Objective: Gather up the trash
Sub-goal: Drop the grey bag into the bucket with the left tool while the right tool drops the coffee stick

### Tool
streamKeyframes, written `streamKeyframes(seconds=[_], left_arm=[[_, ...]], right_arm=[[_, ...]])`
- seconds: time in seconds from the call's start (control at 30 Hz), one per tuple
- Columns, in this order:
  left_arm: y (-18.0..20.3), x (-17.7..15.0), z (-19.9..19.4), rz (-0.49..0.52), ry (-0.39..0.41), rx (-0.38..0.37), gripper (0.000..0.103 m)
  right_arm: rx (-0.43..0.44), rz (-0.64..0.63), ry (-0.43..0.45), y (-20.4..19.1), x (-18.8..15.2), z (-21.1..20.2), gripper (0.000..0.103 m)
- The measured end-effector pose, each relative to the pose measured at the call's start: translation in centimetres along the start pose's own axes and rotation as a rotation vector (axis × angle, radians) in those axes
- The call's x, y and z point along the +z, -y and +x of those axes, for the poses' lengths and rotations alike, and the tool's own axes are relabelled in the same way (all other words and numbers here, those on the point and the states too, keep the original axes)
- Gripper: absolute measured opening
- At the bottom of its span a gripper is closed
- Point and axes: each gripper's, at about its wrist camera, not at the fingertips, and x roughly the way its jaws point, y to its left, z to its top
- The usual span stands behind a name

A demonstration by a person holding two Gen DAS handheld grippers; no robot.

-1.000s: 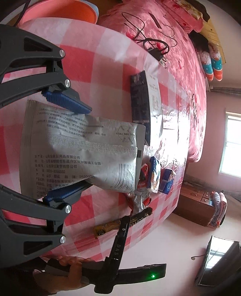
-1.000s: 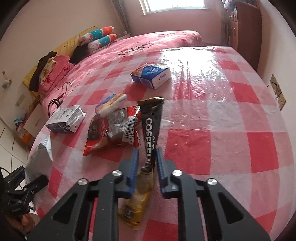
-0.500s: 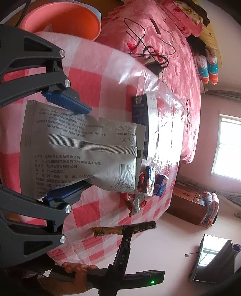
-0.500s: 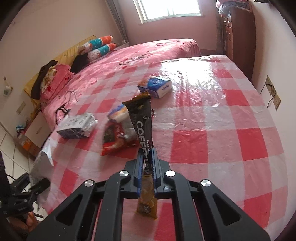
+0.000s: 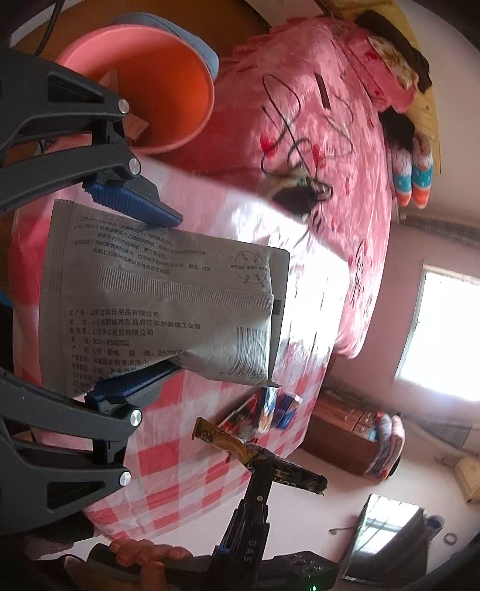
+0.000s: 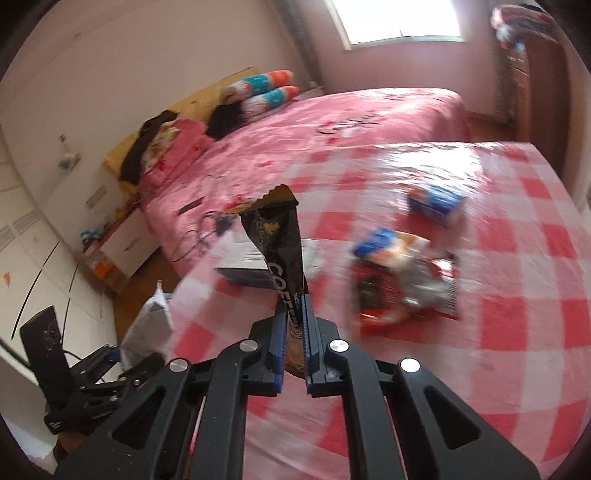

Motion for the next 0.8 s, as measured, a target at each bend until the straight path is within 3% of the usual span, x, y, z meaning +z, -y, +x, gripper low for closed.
streamKeyframes(seconds=[0.6, 0.8], left_arm=[[-13.3, -1.1, -3.0, -0.245, 0.059, 0.258, 0.073], [-17.3, -2.4, -2.9, -0.335, 0.052, 0.32, 0.073]], right_arm=[[0.375, -0.153, -0.176, -16.2, 2.0, 10.8, 0.008], [0.444, -0.172, -0.237, -20.2, 1.1, 14.4, 0.008]])
